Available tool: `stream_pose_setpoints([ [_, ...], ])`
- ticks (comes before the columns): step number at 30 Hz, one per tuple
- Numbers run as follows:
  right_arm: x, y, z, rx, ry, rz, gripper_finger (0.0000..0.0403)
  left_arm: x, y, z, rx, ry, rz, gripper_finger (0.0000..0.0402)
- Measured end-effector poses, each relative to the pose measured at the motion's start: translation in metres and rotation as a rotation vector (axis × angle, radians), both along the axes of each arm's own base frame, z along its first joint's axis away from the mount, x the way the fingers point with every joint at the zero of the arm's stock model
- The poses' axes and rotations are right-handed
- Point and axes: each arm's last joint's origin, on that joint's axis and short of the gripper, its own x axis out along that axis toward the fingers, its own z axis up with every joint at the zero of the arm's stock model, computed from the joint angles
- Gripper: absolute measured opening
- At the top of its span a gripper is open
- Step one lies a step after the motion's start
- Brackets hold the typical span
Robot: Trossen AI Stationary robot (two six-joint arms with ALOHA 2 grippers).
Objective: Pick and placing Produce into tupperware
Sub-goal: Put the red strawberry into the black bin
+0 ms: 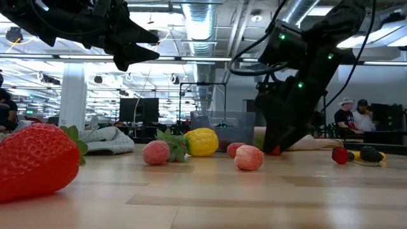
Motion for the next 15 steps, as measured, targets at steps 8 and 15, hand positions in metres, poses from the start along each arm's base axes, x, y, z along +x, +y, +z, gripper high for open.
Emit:
stream_pose_setpoints([
  [8, 0.0004, -0.0001, 0.0024, 0.008, -0.015, -0.006, 0.0185, 0.0000, 0.0000, 0.0000, 0.000, 0.000, 0.000, 0.0267],
  [15, 0.0004, 0.0005, 0.0026, 0.020, -0.017, -0.001, 0.0147, 0.0000, 0.0000, 0.0000, 0.001, 0.000, 0.000, 0.0267],
])
